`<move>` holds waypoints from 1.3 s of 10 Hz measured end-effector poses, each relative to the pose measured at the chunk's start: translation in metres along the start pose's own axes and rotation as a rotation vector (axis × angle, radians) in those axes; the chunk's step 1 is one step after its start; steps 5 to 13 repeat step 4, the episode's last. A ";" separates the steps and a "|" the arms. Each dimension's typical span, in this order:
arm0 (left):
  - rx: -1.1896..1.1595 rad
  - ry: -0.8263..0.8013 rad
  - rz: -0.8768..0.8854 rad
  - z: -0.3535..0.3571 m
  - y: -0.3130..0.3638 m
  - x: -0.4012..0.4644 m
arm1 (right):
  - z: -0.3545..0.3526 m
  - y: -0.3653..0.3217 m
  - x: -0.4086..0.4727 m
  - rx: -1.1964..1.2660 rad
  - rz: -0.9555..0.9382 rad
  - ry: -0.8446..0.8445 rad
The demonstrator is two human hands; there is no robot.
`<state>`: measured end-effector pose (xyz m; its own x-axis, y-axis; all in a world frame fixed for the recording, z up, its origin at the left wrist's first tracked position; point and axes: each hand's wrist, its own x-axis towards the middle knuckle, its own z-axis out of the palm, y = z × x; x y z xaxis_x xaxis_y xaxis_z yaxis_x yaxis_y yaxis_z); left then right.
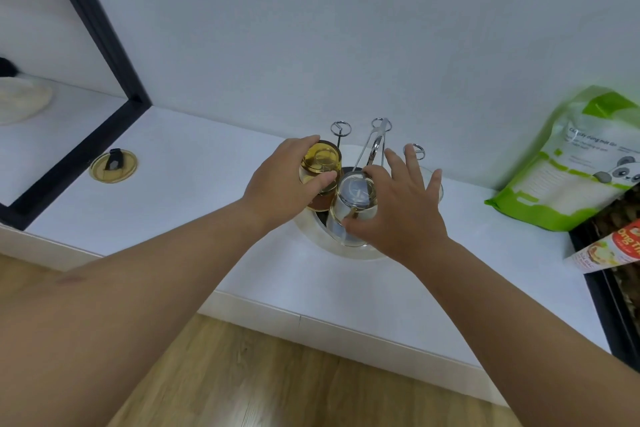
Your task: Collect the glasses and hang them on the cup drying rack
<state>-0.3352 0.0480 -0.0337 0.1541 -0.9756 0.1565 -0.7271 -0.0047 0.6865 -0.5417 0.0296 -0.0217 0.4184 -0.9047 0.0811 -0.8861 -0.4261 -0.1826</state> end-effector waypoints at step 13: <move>0.035 0.032 0.006 -0.009 0.009 -0.009 | -0.021 0.009 -0.010 0.051 0.027 -0.032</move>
